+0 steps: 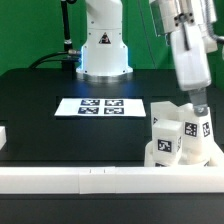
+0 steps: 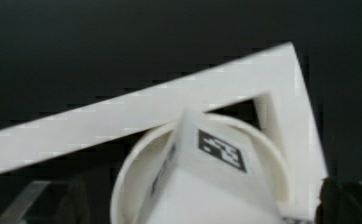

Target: Assemble stool

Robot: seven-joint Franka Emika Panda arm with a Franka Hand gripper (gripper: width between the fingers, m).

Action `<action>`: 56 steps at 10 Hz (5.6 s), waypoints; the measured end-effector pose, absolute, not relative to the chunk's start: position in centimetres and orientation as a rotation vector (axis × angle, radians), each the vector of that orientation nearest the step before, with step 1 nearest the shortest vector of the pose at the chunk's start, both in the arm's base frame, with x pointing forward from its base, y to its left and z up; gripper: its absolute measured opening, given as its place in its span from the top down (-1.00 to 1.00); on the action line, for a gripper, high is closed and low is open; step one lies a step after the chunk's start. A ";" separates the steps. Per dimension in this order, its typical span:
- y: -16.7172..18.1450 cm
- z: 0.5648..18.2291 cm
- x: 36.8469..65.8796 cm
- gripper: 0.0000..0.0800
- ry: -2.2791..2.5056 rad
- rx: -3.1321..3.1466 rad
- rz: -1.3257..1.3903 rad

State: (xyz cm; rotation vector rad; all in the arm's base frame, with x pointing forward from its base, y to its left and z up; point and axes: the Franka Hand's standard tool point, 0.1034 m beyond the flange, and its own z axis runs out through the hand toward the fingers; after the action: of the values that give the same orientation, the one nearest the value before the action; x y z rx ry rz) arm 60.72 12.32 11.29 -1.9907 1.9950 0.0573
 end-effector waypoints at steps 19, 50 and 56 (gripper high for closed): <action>13.7 10.9 60.8 -0.62 -0.776 -2.997 -0.166; 11.8 8.1 62.2 0.15 1.595 -2.499 0.012; 13.0 8.1 62.8 0.15 2.393 -1.497 0.056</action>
Offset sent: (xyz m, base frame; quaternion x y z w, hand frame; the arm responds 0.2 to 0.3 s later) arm 0.0000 0.0000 0.0000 0.0000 0.0000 -0.1296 0.9916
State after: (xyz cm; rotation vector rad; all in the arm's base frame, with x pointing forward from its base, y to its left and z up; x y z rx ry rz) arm 62.75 13.00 8.10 -1.4971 2.3931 0.0556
